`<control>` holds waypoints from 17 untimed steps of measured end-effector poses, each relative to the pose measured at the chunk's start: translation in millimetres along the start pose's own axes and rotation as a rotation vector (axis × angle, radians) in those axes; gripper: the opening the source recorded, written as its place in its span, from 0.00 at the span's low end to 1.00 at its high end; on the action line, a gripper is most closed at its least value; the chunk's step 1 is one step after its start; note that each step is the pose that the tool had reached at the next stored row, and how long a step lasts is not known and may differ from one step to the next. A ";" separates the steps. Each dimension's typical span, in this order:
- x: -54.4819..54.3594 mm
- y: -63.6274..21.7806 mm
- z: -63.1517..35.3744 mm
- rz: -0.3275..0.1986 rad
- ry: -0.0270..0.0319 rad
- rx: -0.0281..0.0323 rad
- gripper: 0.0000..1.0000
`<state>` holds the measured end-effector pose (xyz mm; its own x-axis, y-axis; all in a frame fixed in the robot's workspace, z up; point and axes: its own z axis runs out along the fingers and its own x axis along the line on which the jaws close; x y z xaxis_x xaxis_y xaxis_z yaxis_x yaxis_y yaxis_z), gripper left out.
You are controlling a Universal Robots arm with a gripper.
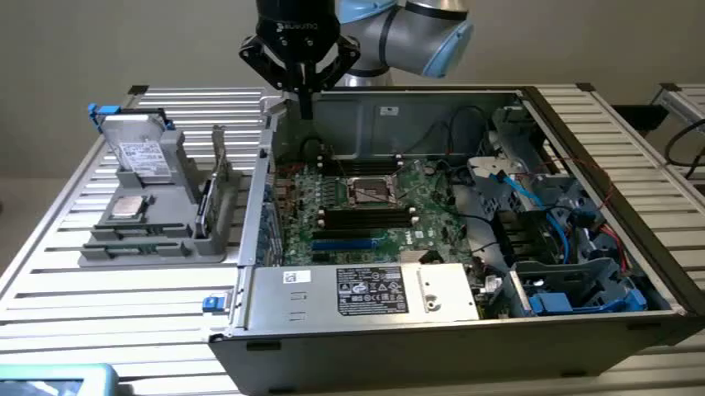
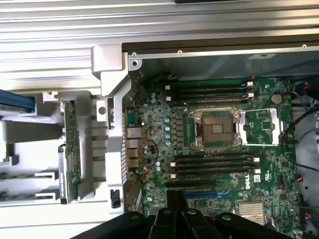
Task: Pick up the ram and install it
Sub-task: 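Reach for the ram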
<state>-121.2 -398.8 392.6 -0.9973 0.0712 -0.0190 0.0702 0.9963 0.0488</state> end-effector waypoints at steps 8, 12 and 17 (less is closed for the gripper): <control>0.0 0.0 0.0 0.000 0.0000 0.0000 0.11; 0.1 -0.2 0.1 0.000 0.0000 0.0000 0.11; 5.7 -2.8 -0.1 0.000 0.0001 0.0001 0.11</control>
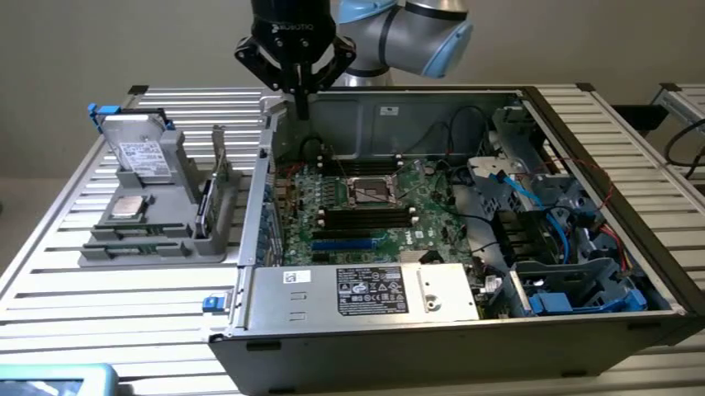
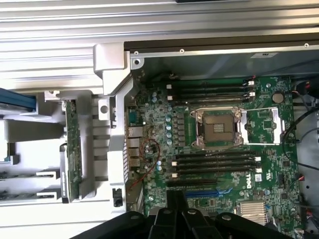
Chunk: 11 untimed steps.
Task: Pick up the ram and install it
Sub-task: 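Reach for the ram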
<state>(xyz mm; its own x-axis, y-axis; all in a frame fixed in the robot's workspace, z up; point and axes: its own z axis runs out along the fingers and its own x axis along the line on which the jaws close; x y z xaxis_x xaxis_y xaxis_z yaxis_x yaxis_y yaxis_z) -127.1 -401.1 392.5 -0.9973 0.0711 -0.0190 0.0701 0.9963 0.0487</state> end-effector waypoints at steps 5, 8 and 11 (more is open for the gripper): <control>18.9 -5.2 -0.5 0.000 -0.0001 0.0000 0.11; 32.1 -8.5 -0.8 0.000 0.0000 0.0000 0.11; 42.9 -13.5 -1.1 0.000 -0.0001 0.0000 0.11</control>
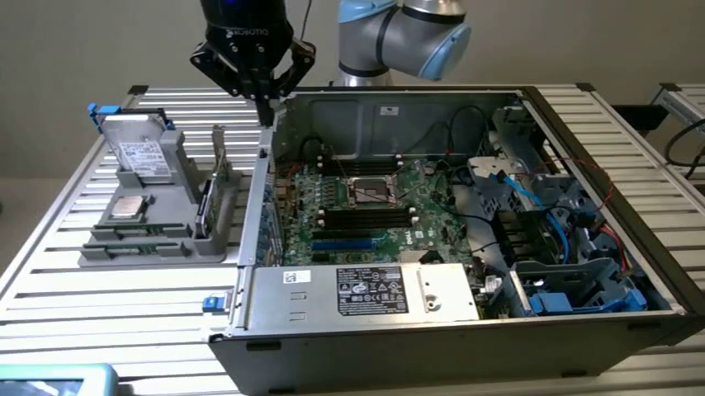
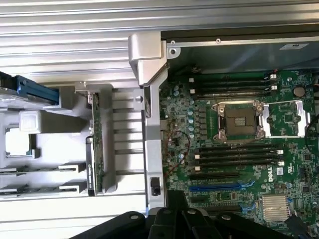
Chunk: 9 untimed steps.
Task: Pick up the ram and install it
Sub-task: 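Reach for the ram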
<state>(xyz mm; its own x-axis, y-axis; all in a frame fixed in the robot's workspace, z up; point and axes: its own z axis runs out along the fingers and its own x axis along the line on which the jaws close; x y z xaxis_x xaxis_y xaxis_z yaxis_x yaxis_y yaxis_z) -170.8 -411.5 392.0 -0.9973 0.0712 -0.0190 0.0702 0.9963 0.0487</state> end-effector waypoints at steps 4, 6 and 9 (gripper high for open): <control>16.7 -6.0 0.6 0.000 0.0001 0.0001 0.11; 25.2 -9.0 1.2 0.000 0.0000 0.0000 0.11; 38.0 -13.2 2.2 0.000 0.0000 0.0000 0.11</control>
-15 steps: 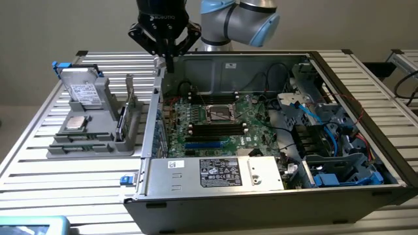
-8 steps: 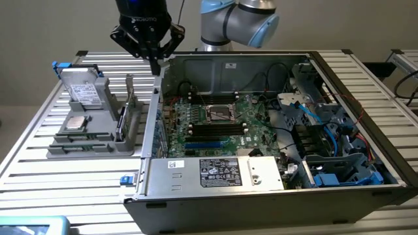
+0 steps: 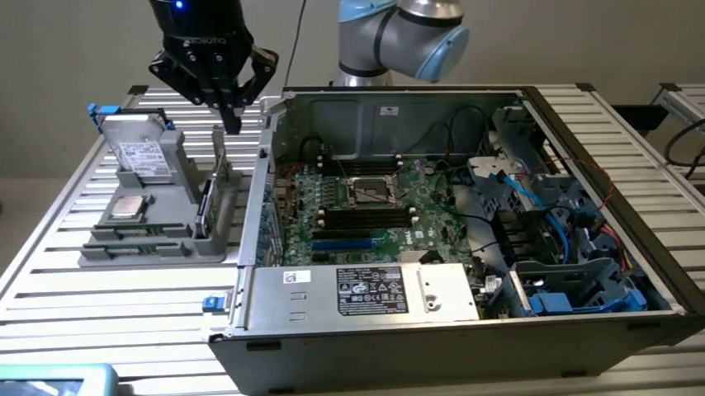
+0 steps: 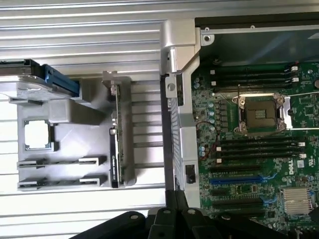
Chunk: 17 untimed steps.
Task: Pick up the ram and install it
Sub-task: 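Reach for the ram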
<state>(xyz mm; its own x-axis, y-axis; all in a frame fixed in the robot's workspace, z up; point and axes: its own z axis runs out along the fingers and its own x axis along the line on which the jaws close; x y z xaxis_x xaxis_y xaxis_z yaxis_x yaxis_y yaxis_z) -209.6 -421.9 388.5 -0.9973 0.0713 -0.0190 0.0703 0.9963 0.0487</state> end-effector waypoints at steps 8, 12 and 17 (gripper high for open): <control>17.2 -16.3 7.5 0.000 0.0003 0.0001 0.11; 31.2 -19.6 14.3 0.000 0.0002 0.0011 0.11; 53.4 -21.9 19.7 0.000 0.0011 0.0024 0.11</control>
<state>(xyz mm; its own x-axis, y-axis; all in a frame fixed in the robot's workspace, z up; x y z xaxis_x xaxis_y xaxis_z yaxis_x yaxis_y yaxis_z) -263.9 -438.9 366.7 -0.9973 0.0712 -0.0179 0.0703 0.9965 0.0464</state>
